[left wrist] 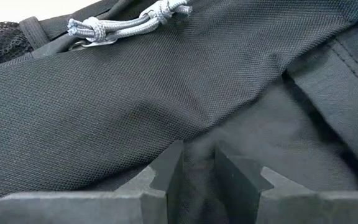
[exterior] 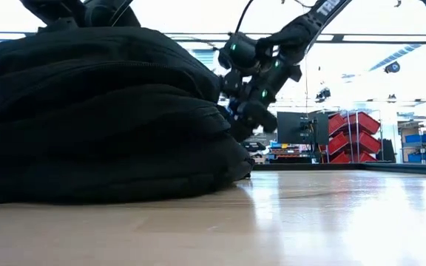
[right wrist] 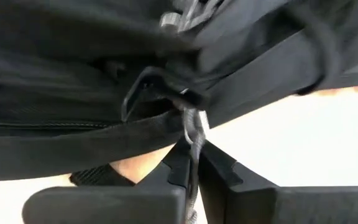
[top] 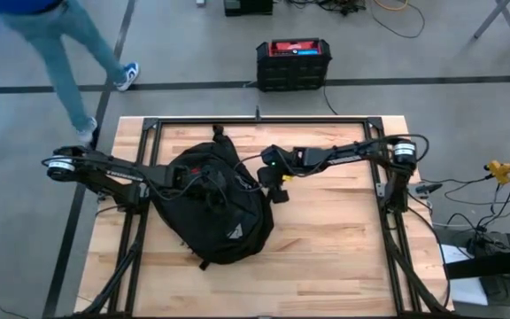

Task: Unpack backpack
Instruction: Close the black backpack

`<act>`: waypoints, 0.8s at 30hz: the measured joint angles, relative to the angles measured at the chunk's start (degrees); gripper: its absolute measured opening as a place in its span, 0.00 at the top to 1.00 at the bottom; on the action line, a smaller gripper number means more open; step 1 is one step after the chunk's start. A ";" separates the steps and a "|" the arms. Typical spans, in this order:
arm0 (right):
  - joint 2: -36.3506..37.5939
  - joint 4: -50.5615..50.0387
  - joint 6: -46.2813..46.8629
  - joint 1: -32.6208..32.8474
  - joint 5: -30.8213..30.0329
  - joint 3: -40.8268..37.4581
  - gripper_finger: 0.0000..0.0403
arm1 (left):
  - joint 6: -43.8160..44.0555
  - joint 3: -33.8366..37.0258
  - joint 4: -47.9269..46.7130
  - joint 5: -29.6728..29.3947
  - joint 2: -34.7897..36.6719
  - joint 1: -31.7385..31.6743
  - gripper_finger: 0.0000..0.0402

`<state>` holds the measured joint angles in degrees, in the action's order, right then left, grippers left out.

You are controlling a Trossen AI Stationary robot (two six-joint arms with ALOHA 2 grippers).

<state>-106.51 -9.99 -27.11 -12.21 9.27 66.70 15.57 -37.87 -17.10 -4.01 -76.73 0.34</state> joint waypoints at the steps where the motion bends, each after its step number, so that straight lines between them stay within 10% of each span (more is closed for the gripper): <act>1: 1.11 -0.69 -0.11 0.23 -0.90 0.00 0.99 | -0.02 0.08 0.08 0.00 0.00 0.00 0.80; 24: 12.81 -7.02 19.18 13.51 -3.30 -1.97 1.00 | 3.35 2.91 5.64 -12.71 0.00 -5.36 0.80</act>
<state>-93.70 -17.02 -7.93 1.30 5.97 64.73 18.92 -34.96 -11.46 -16.72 -76.73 -5.02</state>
